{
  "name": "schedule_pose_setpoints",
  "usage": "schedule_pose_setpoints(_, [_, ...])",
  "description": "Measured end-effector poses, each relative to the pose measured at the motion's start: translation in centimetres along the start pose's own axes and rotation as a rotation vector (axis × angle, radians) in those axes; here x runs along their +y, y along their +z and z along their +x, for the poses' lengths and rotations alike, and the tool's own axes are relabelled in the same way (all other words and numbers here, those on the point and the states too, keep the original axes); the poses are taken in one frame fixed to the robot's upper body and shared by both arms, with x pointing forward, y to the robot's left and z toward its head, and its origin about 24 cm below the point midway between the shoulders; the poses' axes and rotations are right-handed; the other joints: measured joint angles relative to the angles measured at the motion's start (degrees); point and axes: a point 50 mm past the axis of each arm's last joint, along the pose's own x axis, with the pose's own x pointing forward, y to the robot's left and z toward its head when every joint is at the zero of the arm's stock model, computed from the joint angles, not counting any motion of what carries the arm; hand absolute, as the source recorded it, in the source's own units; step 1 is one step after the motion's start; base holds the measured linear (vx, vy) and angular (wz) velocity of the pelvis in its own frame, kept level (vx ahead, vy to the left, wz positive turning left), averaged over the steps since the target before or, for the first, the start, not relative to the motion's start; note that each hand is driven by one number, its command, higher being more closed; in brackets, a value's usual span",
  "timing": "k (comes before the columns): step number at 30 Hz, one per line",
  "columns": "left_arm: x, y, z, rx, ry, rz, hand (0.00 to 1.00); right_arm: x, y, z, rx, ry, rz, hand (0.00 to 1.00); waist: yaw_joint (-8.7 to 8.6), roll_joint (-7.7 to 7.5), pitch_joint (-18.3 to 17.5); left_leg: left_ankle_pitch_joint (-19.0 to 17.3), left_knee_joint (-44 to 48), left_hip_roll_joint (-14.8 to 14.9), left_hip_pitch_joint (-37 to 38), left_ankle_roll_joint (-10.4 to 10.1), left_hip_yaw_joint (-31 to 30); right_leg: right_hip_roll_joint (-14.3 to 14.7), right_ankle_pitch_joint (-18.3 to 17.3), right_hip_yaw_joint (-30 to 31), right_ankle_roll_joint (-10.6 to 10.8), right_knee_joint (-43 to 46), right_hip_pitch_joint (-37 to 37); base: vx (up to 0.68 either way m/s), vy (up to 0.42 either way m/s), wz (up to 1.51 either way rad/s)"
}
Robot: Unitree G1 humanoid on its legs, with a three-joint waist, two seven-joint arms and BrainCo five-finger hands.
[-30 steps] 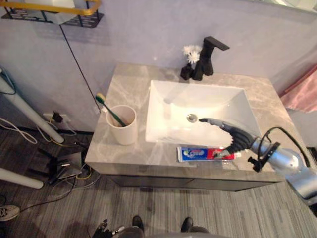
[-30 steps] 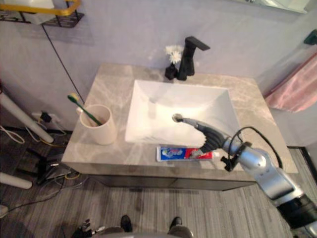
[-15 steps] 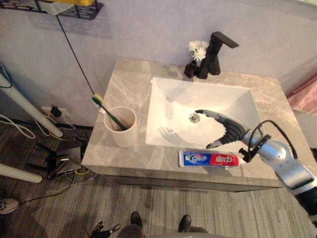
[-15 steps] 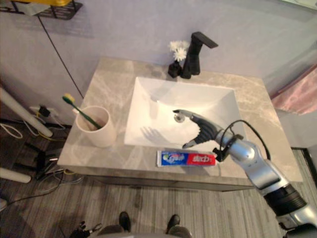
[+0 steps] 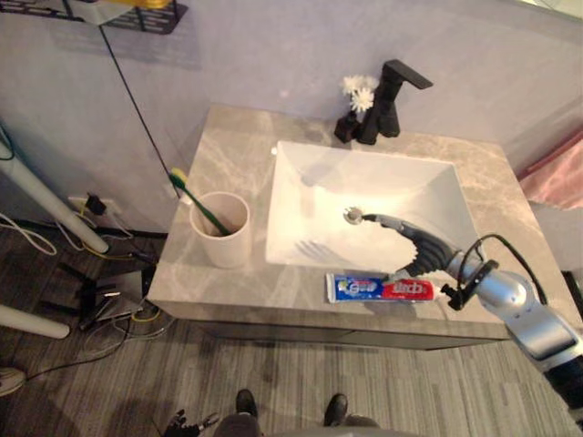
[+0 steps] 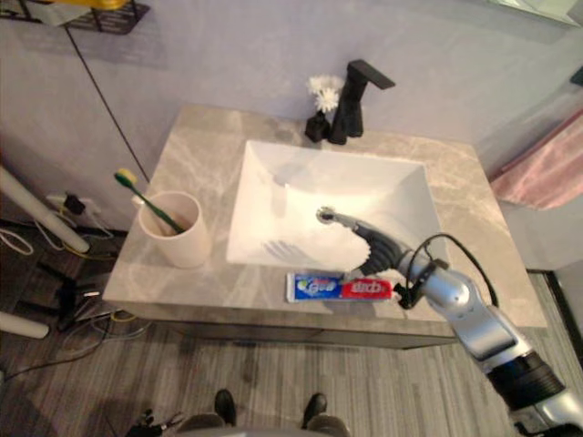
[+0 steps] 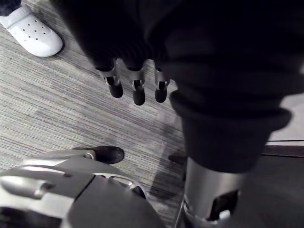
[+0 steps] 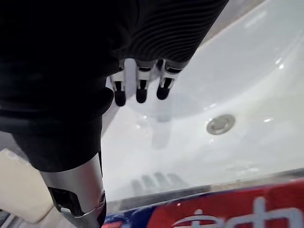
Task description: Organize washtable
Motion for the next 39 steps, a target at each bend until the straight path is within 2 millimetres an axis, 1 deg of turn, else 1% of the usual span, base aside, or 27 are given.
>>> schedule_pose_setpoints(3, [0.1,0.1,0.0,-0.002,0.002,0.004,0.0,0.0,0.0,0.0,0.002,0.0,0.0,0.0,-0.98,-0.21,-0.02,-0.02,0.0,0.01,0.01,0.0,0.22,0.0,0.0,0.23,0.0,0.02,-0.13,0.0,-0.028,-0.05])
schedule_pose_setpoints(6, [0.1,0.2,0.1,-0.005,0.0,0.009,0.0,0.3,-0.4,-0.5,0.022,0.005,0.01,0.0,-0.96,-0.22,-0.01,-0.04,0.0,0.02,0.0,0.0,0.69,0.0,0.06,0.66,0.09,0.04,-0.44,-0.02,-0.029,-0.08])
schedule_pose_setpoints(19, [0.0,0.3,0.1,-0.008,-0.003,0.03,0.0,1.2,-1.1,-1.1,0.063,0.04,-0.001,0.0,-0.99,-0.02,0.12,-0.03,0.02,0.02,-1.03,0.03,0.98,-0.02,0.07,1.29,0.11,0.44,-1.96,-0.01,-0.017,-0.02])
schedule_pose_setpoints(23, [-0.1,0.4,0.1,-0.01,-0.005,0.039,0.0,1.2,-1.2,-1.1,0.067,0.039,-0.001,0.0,-1.08,0.12,0.25,-0.04,0.02,0.02,-1.06,0.02,0.98,-0.02,0.07,1.3,0.11,0.41,-1.98,0.0,0.0,0.0])
schedule_pose_setpoints(28, [-0.4,1.0,0.4,-0.027,-0.012,0.037,0.0,1.2,-1.3,-1.2,0.079,0.038,0.002,0.0,-1.02,0.21,1.32,-0.46,1.08,0.09,-1.44,0.09,0.97,-0.12,0.07,1.49,0.11,0.57,-2.03,-0.03,-0.033,0.0])
schedule_pose_setpoints(32, [-0.5,1.0,0.4,-0.026,-0.014,0.037,0.0,1.2,-1.5,-1.4,0.089,0.036,0.007,0.0,-1.05,0.51,1.53,-0.6,1.69,0.12,-2.25,0.14,0.98,-0.15,0.07,1.64,0.12,0.84,-2.7,-0.03,-0.023,-0.01])
schedule_pose_setpoints(39, [-0.5,1.1,0.4,-0.029,-0.016,0.037,0.0,1.6,-1.9,-1.9,0.112,0.041,0.019,0.0,-1.16,0.57,1.97,-0.6,1.95,0.18,-2.54,0.13,0.99,-0.11,0.07,1.67,0.11,0.85,-2.88,0.0,0.0,0.0])
